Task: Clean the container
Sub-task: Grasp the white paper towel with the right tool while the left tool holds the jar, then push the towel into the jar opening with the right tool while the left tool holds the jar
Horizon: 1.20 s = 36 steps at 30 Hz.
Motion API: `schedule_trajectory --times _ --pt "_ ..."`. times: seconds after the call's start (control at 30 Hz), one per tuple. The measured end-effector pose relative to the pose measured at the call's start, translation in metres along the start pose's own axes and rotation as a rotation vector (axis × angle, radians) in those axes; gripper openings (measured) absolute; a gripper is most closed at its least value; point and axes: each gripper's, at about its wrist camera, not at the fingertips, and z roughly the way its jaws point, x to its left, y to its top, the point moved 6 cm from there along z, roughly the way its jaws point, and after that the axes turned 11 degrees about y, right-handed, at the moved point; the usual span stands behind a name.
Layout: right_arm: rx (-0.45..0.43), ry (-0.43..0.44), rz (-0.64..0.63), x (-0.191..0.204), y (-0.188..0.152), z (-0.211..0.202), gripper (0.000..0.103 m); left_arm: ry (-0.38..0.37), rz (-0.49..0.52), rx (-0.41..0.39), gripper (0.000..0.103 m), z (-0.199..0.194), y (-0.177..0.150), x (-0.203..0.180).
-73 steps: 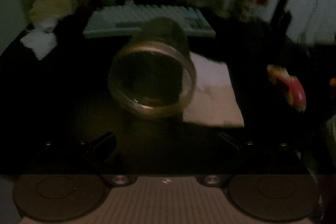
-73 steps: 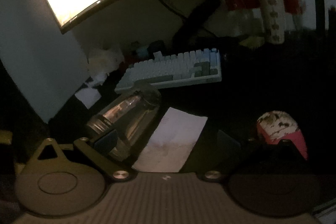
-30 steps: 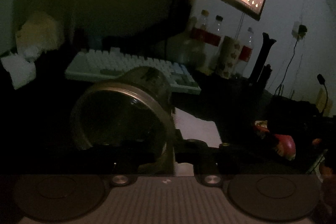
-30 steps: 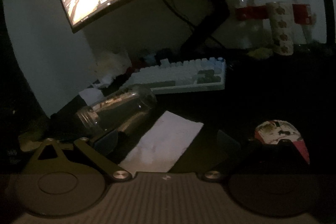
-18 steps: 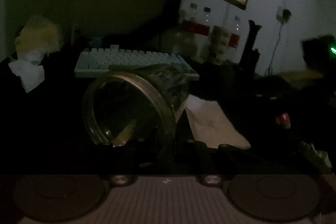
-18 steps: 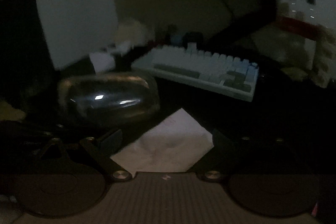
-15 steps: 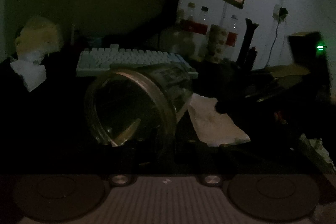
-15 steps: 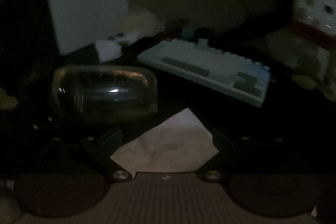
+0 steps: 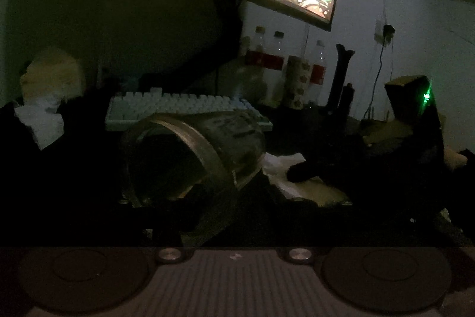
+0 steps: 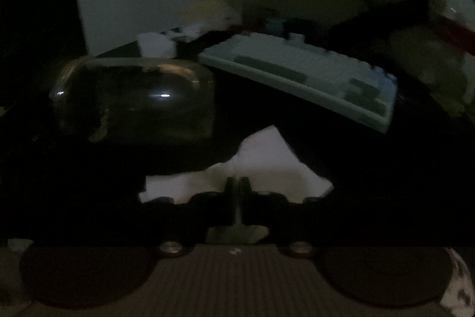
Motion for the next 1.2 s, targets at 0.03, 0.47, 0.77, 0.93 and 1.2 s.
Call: schedule_trajectory --times 0.03,0.47,0.77,0.93,1.2 --pt "-0.004 -0.018 -0.001 -0.002 0.0 -0.003 0.004 -0.001 -0.002 0.001 0.042 0.002 0.0 -0.001" --pt "-0.323 0.162 -0.034 0.057 0.102 -0.065 0.004 -0.004 -0.044 0.028 0.067 0.018 -0.014 0.007" --pt "-0.169 0.209 -0.053 0.069 0.095 0.01 0.005 -0.02 -0.041 0.016 0.077 0.019 -0.016 0.005" --pt "-0.15 0.074 -0.019 0.043 0.095 0.017 0.007 -0.057 -0.083 0.041 0.083 0.021 -0.012 0.007" --pt "-0.127 0.25 -0.039 0.082 0.093 0.014 0.008 -0.093 -0.095 0.061 0.089 0.018 -0.012 0.004"
